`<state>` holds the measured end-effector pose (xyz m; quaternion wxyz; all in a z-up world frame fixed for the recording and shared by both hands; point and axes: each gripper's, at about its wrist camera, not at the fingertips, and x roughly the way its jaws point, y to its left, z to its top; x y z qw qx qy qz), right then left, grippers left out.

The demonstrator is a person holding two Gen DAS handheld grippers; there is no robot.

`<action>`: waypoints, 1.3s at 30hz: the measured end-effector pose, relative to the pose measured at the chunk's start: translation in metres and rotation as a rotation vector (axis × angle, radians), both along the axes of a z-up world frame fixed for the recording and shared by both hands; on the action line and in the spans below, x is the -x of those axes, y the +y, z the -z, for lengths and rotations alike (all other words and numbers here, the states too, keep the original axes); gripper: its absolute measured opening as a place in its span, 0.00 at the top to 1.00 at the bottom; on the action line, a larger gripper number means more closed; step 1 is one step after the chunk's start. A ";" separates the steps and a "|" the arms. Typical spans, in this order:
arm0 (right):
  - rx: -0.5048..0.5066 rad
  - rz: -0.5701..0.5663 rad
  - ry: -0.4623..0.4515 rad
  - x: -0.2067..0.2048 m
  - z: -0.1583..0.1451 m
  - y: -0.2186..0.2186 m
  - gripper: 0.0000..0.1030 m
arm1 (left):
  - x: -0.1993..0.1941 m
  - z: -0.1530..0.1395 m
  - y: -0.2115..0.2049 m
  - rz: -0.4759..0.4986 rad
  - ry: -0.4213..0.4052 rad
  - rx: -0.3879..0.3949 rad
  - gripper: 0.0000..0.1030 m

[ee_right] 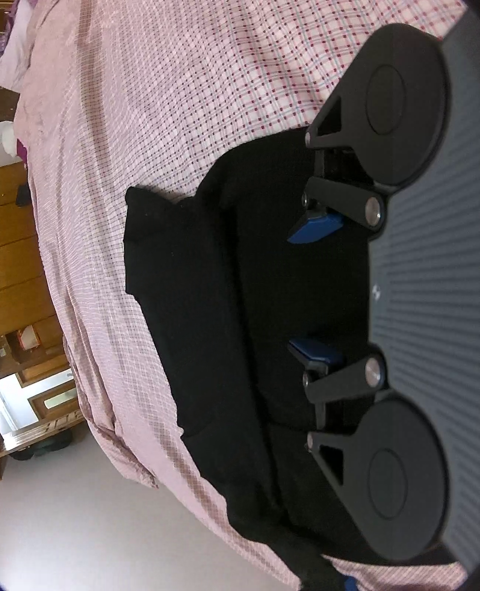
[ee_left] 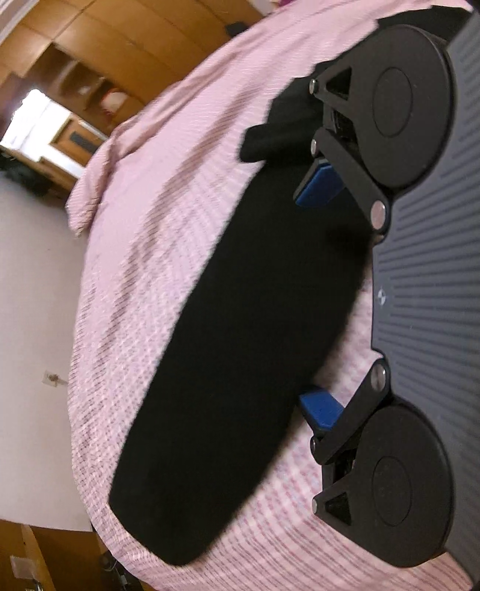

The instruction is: Fold small clothes

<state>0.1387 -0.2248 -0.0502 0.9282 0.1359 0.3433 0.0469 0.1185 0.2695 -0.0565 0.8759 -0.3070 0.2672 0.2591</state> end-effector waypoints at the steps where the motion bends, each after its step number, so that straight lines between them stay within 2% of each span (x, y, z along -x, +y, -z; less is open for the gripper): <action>1: -0.001 0.000 0.000 0.000 0.000 0.000 0.41 | -0.003 0.001 0.002 -0.012 -0.014 -0.010 0.00; 3: -0.001 0.002 -0.001 0.000 0.000 0.001 0.41 | -0.013 0.002 0.006 -0.034 -0.039 -0.035 0.06; 6: 0.002 0.003 -0.003 0.001 -0.001 0.001 0.41 | -0.020 -0.002 0.019 -0.046 -0.071 -0.040 0.35; 7: 0.003 0.004 -0.004 0.001 -0.001 0.002 0.41 | -0.020 -0.005 0.023 -0.033 -0.089 -0.033 0.51; 9: 0.001 0.007 -0.005 0.001 -0.001 0.002 0.41 | -0.018 -0.015 0.032 0.013 -0.153 -0.025 0.60; 11: 0.001 0.010 -0.007 0.000 0.000 0.003 0.40 | -0.011 -0.033 0.032 0.053 -0.234 -0.071 0.68; 14: 0.002 0.011 -0.011 0.001 0.000 0.004 0.40 | -0.007 -0.064 0.027 0.104 -0.322 -0.148 0.71; 19: -0.011 0.009 -0.017 0.003 0.000 0.002 0.41 | 0.001 -0.112 -0.001 0.203 -0.487 -0.186 0.71; 22: -0.021 0.011 -0.019 0.004 0.001 -0.001 0.41 | -0.005 -0.132 -0.034 0.315 -0.535 -0.232 0.71; 26: -0.032 0.010 -0.024 0.006 0.001 -0.003 0.41 | -0.023 -0.146 -0.093 0.482 -0.576 -0.256 0.71; 29: -0.044 0.014 -0.026 0.007 0.001 -0.006 0.42 | -0.039 -0.142 -0.140 0.591 -0.564 -0.276 0.71; 33: -0.061 0.020 -0.031 0.009 0.001 -0.011 0.42 | -0.059 -0.119 -0.202 0.720 -0.508 -0.281 0.71; 39: -0.091 0.030 -0.041 0.010 0.003 -0.018 0.43 | -0.091 -0.051 -0.264 0.813 -0.318 -0.315 0.69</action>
